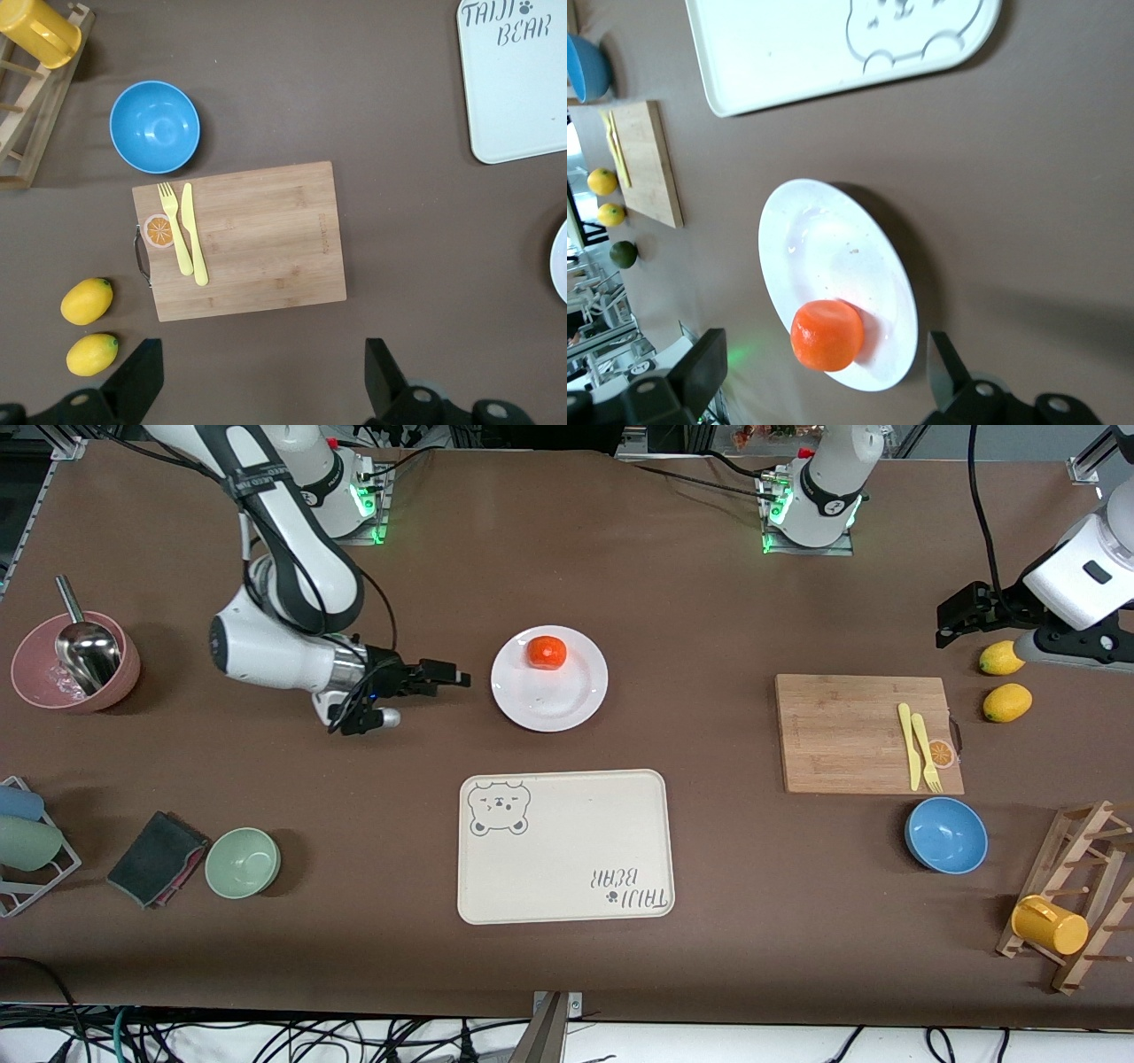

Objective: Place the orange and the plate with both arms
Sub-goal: 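Grip the white plate rim with the right gripper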

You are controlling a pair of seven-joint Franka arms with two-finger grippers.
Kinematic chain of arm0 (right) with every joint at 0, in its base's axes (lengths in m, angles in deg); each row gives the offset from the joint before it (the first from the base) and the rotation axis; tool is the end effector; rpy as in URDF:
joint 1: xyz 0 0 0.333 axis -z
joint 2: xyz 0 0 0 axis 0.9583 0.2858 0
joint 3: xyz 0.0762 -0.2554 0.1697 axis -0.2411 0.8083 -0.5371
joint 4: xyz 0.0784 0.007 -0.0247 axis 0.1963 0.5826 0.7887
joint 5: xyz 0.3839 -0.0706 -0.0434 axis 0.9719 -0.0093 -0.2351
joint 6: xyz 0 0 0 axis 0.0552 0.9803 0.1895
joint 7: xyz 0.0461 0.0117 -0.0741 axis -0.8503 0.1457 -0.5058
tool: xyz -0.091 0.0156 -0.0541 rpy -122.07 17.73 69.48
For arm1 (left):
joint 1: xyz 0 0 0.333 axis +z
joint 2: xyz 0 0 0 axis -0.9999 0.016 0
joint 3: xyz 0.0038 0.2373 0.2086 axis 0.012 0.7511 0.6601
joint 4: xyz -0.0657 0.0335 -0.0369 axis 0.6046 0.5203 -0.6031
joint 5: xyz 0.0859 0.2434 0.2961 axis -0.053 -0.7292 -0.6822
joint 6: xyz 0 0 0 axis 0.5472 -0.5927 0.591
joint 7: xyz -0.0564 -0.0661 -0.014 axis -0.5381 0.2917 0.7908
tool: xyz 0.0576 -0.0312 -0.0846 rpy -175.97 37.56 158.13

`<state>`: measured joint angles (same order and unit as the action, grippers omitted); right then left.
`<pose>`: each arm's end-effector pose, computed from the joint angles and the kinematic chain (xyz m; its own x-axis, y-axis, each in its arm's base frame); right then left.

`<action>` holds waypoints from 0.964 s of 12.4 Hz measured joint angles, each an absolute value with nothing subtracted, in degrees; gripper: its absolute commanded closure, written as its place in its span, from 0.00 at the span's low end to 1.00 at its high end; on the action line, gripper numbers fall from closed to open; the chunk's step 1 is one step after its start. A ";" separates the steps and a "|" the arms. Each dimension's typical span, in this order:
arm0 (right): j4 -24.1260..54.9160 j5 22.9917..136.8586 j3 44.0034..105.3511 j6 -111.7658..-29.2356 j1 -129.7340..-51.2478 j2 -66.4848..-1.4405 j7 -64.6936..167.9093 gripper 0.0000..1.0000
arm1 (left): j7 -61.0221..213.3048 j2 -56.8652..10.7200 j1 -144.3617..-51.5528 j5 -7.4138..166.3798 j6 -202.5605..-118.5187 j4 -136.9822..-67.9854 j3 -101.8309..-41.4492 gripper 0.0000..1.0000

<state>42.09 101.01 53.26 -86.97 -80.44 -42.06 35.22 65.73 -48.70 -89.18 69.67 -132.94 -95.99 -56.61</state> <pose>0.4979 0.2308 0.2632 0.9869 0.0586 -0.1505 -0.0605 -0.7300 -0.6807 0.5503 -0.0302 0.5985 0.9898 -0.1262 -0.0660 -0.1271 -0.9918 -0.0098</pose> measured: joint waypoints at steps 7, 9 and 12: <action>45.95 126.16 51.00 -91.79 -80.37 -33.48 6.62 0.00 | 65.18 -47.37 -88.26 69.73 -129.86 -95.77 -56.48 0.00; 45.94 130.62 48.58 -94.64 -80.39 -31.61 3.99 0.00 | 65.01 -46.99 -88.27 70.13 -131.64 -95.68 -56.58 0.00; 45.96 136.77 47.63 -95.56 -80.41 -30.05 -1.06 0.01 | 64.97 -45.63 -88.20 72.68 -135.03 -95.43 -56.52 0.00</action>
<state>45.96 136.77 47.63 -95.56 -80.41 -30.05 -1.06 64.97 -45.63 -88.20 72.68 -135.03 -95.43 -56.52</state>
